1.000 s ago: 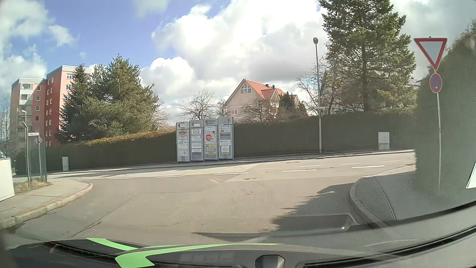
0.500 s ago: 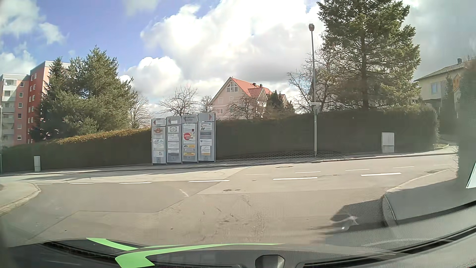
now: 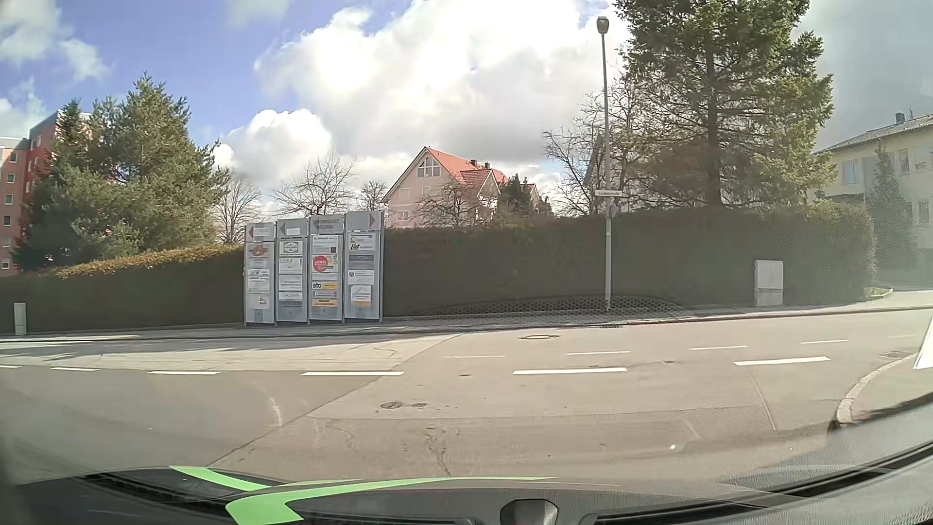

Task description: Follow the waypoints while adhering to traffic rules and regulations

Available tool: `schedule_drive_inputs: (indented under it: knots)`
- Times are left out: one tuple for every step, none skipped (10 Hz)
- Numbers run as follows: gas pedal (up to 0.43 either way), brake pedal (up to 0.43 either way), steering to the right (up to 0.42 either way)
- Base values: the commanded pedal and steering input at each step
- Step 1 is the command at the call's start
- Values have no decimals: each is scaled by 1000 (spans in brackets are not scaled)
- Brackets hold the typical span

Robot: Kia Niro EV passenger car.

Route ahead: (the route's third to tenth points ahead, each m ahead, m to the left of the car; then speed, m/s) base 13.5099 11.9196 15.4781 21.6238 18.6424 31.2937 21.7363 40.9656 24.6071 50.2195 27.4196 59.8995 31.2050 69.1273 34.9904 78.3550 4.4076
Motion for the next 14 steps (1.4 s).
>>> schedule_drive_inputs:
  knots:
    - [0, 268, 102]
    - [0, 268, 106]
    - [0, 268, 105]
    - [0, 268, 104]
    - [0, 268, 104]
    - [0, 268, 104]
    - [0, 268, 103]
    - [0, 244, 102]
    - [0, 226, 99]
    - [0, 232, 94]
    - [0, 232, 87]
    - [0, 232, 78]
    - [0, 226, 70]
    - [0, 213, 63]
